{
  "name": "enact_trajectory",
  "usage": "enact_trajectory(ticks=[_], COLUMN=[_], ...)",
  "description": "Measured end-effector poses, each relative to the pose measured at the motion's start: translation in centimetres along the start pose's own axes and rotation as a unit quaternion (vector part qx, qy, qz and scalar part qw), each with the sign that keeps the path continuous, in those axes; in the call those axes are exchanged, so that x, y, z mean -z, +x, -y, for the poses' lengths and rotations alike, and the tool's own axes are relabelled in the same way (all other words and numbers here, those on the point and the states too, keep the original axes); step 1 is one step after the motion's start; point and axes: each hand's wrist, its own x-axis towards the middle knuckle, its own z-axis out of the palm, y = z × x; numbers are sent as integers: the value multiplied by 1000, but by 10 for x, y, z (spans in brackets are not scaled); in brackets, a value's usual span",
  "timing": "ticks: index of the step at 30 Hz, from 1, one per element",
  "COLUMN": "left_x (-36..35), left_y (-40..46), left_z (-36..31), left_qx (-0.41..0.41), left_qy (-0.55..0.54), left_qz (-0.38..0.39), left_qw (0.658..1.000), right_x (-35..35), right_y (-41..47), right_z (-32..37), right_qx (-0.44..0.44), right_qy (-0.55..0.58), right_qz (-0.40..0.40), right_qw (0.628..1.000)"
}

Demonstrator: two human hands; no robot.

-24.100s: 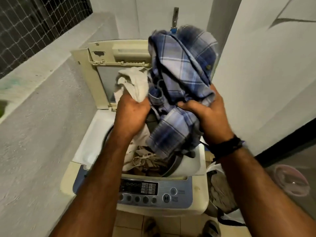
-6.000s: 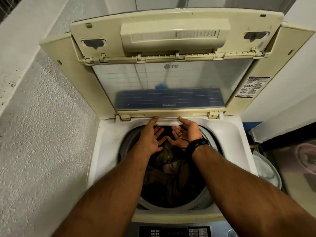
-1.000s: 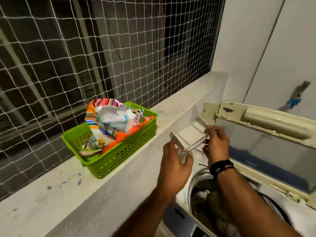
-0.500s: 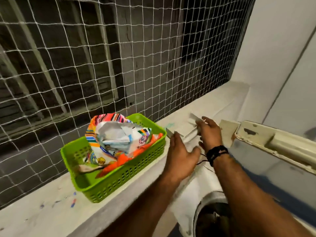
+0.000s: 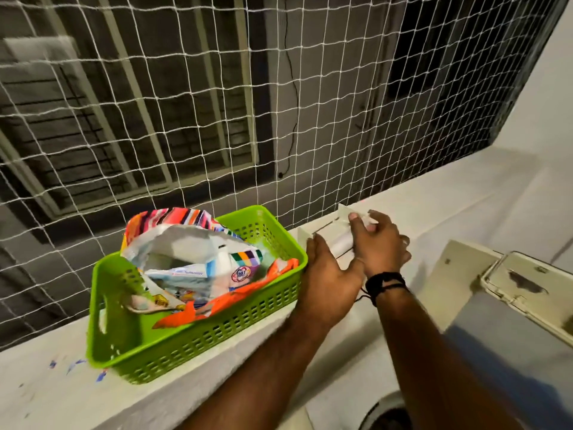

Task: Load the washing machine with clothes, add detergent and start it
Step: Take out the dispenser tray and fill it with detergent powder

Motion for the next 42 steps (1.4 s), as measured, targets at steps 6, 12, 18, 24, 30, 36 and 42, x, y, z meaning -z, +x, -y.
enact_trajectory(ticks=[6, 12, 18, 24, 30, 36, 42], left_x=[16, 97, 205, 251, 243, 239, 246], left_y=[-36, -90, -90, -55, -41, -38, -36], left_z=[-12, -40, -65, -46, -12, 6, 4], left_qx=[-80, -273, -238, -129, -96, -72, -50], left_qy=[63, 130, 196, 489, 587, 565, 528], left_qz=[-5, -16, -82, 52, 151, 132, 73], left_qw=[995, 953, 948, 861, 789, 811, 845], right_x=[6, 34, 62, 64, 33, 15, -2], right_y=[-10, -50, -94, -124, -142, -155, -166], right_z=[5, 54, 140, 185, 195, 211, 213], right_qx=[0, 164, 329, 460, 510, 568, 549], right_qy=[-7, 65, 217, 9, -238, -336, -439], right_qz=[3, -74, 196, 388, 403, 378, 445], right_qw=[1000, 981, 898, 799, 722, 650, 555])
